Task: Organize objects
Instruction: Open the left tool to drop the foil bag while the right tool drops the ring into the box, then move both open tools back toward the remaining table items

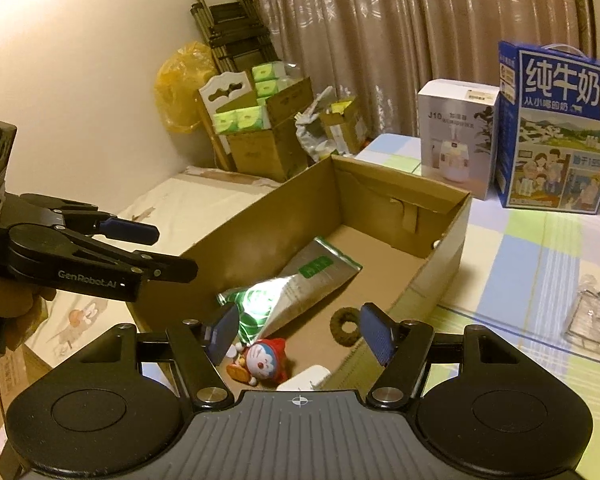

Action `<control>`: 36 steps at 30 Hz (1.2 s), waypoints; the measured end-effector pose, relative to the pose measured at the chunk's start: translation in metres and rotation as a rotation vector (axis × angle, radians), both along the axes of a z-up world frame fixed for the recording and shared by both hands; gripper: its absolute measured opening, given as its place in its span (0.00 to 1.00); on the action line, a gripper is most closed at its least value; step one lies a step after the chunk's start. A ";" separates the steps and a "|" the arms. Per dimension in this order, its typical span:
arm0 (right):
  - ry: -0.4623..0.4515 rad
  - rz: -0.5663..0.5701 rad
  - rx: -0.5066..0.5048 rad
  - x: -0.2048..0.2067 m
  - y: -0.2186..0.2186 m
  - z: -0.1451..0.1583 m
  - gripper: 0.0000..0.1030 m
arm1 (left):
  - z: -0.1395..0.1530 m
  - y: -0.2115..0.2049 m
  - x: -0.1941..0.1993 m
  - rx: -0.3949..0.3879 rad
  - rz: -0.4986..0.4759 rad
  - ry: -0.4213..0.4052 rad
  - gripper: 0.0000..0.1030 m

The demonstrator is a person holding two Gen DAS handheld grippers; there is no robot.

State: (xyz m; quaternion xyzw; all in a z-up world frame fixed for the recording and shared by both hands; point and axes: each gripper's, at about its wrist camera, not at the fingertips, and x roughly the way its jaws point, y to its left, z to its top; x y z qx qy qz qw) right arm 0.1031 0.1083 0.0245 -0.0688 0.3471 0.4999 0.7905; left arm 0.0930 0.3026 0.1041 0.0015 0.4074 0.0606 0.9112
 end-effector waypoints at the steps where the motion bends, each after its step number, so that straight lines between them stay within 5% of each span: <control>1: -0.003 -0.003 -0.002 -0.001 -0.002 0.001 0.62 | 0.001 -0.002 -0.002 -0.001 -0.001 -0.002 0.65; 11: -0.032 -0.036 0.010 -0.010 -0.036 0.021 0.62 | 0.018 -0.031 -0.015 0.001 -0.015 -0.027 0.74; 23: -0.073 -0.151 0.026 -0.008 -0.118 0.042 0.62 | 0.040 -0.092 -0.018 0.000 -0.066 -0.087 0.99; 36: -0.099 -0.345 0.016 0.007 -0.239 0.046 0.62 | 0.054 -0.178 -0.007 -0.017 -0.185 -0.147 0.99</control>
